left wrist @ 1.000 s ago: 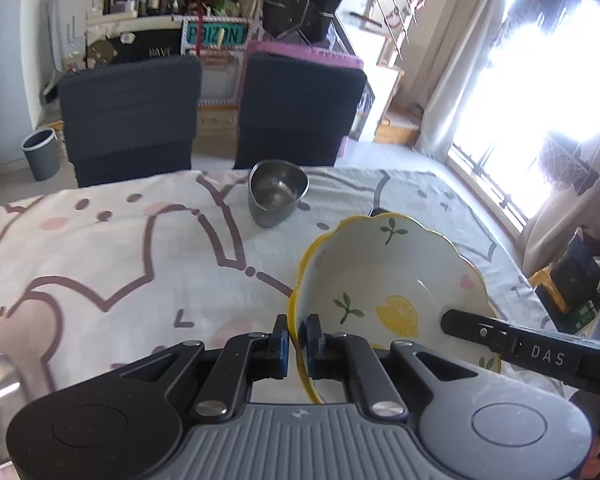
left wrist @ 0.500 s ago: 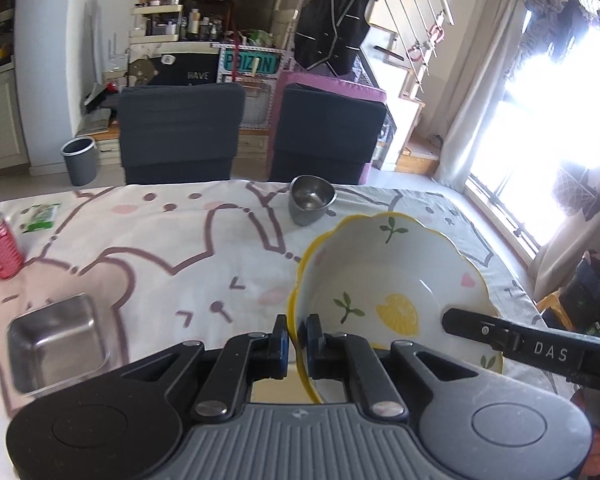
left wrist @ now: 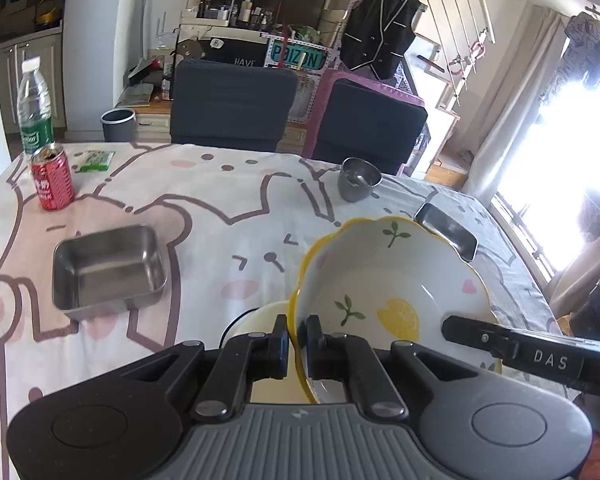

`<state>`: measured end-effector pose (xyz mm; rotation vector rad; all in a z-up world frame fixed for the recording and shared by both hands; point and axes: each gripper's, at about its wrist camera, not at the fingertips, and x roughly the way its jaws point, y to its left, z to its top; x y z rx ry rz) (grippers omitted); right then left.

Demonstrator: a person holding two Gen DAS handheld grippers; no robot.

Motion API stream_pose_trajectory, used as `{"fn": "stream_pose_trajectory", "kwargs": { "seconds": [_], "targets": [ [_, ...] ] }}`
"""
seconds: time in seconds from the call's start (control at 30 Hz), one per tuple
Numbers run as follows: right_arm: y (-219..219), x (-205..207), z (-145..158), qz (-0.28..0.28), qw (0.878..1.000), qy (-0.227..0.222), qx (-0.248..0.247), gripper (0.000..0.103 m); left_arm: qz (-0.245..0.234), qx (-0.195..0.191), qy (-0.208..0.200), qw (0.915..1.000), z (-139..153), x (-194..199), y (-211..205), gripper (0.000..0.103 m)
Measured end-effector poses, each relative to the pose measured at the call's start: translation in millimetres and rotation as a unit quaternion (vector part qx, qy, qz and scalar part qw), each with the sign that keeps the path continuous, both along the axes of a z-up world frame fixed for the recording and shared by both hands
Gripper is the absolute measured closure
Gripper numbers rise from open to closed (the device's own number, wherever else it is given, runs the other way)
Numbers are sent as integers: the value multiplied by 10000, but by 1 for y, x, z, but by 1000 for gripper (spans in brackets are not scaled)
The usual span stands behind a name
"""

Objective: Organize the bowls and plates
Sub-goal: 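Lift the flower-print bowl and carry it over the cream bowl, then lower the flower-print bowl into the cream bowl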

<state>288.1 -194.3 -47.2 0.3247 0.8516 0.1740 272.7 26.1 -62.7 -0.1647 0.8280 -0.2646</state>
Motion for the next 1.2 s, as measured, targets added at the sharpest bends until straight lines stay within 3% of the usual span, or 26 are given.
{"fn": "stream_pose_trajectory", "kwargs": {
  "seconds": [0.33,0.67,1.2],
  "targets": [
    [1,9,-13,59,9996,260,-88,93,-1,-48,182,9998,-21,8,0,94],
    [13,20,-31,159,9970,719,-252,93,50,-114,809,9966,-49,25,13,93],
    [28,36,-55,319,9884,1433,-378,93,-44,356,1309,9907,-74,35,11,90]
  ]
}}
